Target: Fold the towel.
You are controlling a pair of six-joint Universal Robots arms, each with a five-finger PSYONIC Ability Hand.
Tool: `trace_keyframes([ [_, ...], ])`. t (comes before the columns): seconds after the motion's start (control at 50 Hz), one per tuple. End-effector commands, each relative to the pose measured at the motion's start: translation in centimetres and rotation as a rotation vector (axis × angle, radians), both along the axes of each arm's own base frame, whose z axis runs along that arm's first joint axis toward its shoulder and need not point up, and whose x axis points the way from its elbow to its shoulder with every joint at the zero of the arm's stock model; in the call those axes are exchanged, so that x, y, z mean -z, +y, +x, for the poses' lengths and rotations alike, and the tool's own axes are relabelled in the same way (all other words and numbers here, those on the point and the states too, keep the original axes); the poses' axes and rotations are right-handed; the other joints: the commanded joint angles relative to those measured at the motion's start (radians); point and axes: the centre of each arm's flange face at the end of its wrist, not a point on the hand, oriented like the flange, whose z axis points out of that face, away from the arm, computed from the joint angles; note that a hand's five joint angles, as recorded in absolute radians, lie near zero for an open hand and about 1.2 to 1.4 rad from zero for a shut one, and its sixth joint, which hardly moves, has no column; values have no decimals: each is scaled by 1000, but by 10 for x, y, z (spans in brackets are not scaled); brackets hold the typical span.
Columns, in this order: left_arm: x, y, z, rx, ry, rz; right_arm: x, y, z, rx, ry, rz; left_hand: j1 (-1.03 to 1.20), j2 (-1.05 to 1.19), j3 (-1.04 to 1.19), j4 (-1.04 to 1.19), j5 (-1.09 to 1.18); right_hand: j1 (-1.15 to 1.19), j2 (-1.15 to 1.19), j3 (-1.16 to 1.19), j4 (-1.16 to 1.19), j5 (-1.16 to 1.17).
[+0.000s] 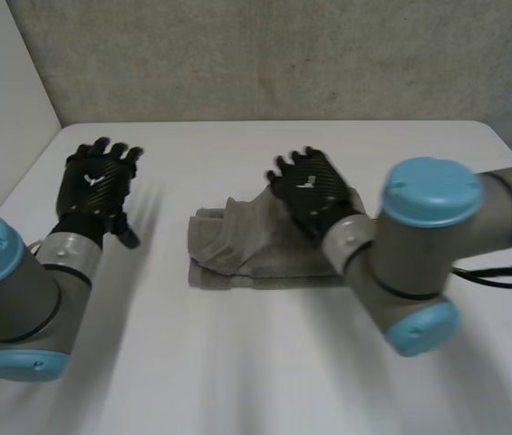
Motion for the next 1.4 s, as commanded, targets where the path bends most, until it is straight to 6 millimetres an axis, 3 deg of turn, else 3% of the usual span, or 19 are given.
trace_keyframes([
  [0.02,-15,11,-35,103,21,-56,19,0,-52,121,-15,148,-43,-40,-27,-42,-38,-57,-70,-72,-80,-60],
  [0.06,-14,13,-43,125,25,-57,28,1,-59,138,-3,176,-28,-25,-13,-27,-23,-57,-70,-72,-80,-60],
  [0.1,-6,18,-65,187,41,-33,40,-1,-73,174,5,209,1,4,16,2,6,-57,-70,-72,-80,-60],
  [0.22,5,24,-94,261,75,4,54,-9,-91,214,6,228,77,80,93,78,82,-57,-70,-72,-80,-60],
  [0.36,32,26,-124,348,84,128,57,-12,-92,220,-6,217,83,86,99,84,88,-57,-70,-72,-80,-60],
  [0.48,46,13,-133,321,78,165,61,-14,-90,217,-26,186,86,89,102,87,91,77,63,62,54,73],
  [0.64,54,3,-116,148,66,184,71,-19,-88,214,-48,163,83,86,99,84,88,317,304,302,294,314],
  [0.76,66,12,-101,81,26,224,82,-23,-86,219,-30,172,83,86,99,84,88,488,474,473,465,484],
  [0.94,59,20,-88,11,18,229,80,-25,-89,238,-30,173,71,74,87,72,77,691,677,676,668,687],
  [1.0,54,25,-84,8,19,231,79,-25,-90,239,-31,170,69,71,84,69,74,879,865,863,855,875],
  [1.04,53,28,-82,8,22,232,76,-24,-90,237,-32,167,69,71,84,69,74,1164,1150,1149,1141,1161],
  [1.28,24,52,-71,20,46,209,53,-25,-94,234,18,119,42,45,58,43,47,1165,1152,1150,1142,1162],
  [1.4,2,59,-61,12,74,173,24,-39,-76,165,110,-64,-8,-5,8,-7,-3,1165,1152,1150,1142,1162],
])
